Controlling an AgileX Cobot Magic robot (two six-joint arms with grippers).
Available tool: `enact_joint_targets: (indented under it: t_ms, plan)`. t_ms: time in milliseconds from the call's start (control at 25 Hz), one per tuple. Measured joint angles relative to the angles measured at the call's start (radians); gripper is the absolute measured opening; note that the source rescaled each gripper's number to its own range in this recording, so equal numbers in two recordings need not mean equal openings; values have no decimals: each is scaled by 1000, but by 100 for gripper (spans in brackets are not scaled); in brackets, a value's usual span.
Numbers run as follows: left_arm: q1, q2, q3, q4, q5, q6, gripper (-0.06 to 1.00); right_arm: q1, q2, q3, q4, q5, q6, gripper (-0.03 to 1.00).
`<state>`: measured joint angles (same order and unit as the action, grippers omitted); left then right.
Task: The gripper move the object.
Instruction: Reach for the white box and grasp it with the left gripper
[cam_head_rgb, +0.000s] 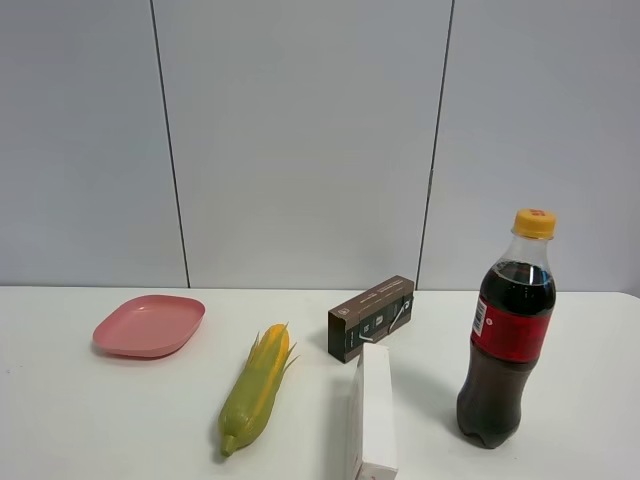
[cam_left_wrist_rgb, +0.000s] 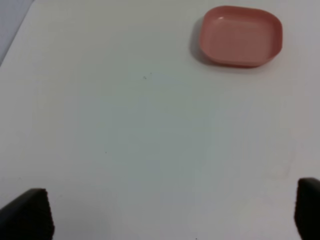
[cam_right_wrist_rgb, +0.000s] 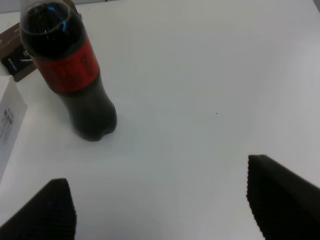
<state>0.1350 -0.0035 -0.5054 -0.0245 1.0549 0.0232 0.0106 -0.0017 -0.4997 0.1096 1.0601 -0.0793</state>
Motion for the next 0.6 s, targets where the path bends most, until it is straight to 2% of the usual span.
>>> enact_joint_targets:
  t_ms: [600]
  plan:
    - [0,0,0,0,0,-1,98,0,0,0,0,0,0,100]
